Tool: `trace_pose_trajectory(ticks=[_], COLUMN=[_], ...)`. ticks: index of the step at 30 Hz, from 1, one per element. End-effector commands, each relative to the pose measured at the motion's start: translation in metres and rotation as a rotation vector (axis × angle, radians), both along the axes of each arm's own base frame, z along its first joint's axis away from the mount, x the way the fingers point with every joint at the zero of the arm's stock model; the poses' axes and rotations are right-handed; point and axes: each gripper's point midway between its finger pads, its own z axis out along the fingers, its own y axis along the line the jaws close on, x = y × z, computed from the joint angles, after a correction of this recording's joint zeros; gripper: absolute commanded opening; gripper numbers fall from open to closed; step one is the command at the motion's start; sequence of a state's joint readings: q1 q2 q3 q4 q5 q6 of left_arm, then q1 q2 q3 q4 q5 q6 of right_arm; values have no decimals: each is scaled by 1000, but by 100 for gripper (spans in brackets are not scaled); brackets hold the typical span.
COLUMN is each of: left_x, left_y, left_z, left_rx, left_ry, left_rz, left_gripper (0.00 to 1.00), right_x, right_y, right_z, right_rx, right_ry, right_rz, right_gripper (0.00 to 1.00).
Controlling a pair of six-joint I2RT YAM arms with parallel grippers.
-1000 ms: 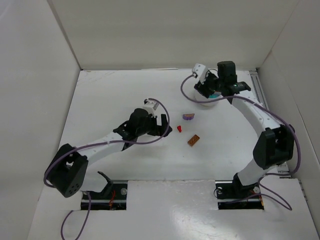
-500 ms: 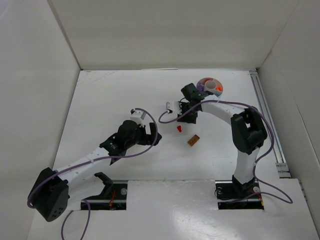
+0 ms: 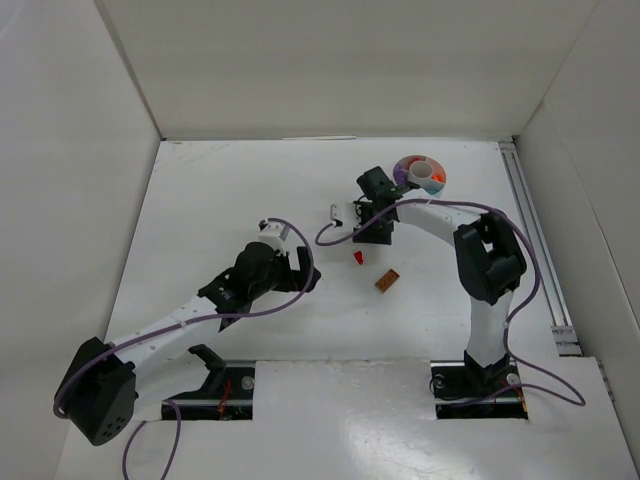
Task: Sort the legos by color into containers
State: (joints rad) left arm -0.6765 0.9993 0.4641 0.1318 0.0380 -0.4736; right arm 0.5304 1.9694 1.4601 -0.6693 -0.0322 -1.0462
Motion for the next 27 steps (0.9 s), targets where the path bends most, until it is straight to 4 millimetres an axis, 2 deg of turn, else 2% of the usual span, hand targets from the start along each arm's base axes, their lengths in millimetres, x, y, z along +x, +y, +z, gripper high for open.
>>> trace_pose_trajectory(ticks=[1,2,7,11,12,14,15,18,19,20,23,26,27], left_x=[4,5,5,8,8,8,9,9,9,9,9,9,11], left_y=[2,4,4,4,4,4,3,3,3,3,3,5,4], left_z=[0,0,-6,-5,-7,-10,-6,-6,-6,-6,-6,-8,-4], left_rx=[-3,1,19,23,28,34,28,28,28,28,28,38,32], left_ry=[-12,-15,-5,-8,-1,6,-1,-1,-1,-1,-1,3,-4], left_rz=[25,32,28,36,35,35,35,35,35,35,35,43,43], left_gripper=[99,99,99,99,99,99,99,99,99,99,99,99,99], right_x=[13,18,21,21,19,21,19,23,28,29,35,42,52], right_y=[16,17,15,20,23,19,23,24,25,21,22,12,4], right_z=[8,11,2,2,2,-1,0,9,17,19,42,75,88], right_rx=[39,59,65,104,123,143,164,217,248,262,356,467,493], right_ry=[-41,-52,-28,-18,-7,2,12,-1,-21,-24,-69,-143,-197], right_rz=[32,29,24,41,51,42,62,65,66,51,42,-2,-10], right_gripper=[67,67,65,51,39,28,20,14,10,9,6,5,5])
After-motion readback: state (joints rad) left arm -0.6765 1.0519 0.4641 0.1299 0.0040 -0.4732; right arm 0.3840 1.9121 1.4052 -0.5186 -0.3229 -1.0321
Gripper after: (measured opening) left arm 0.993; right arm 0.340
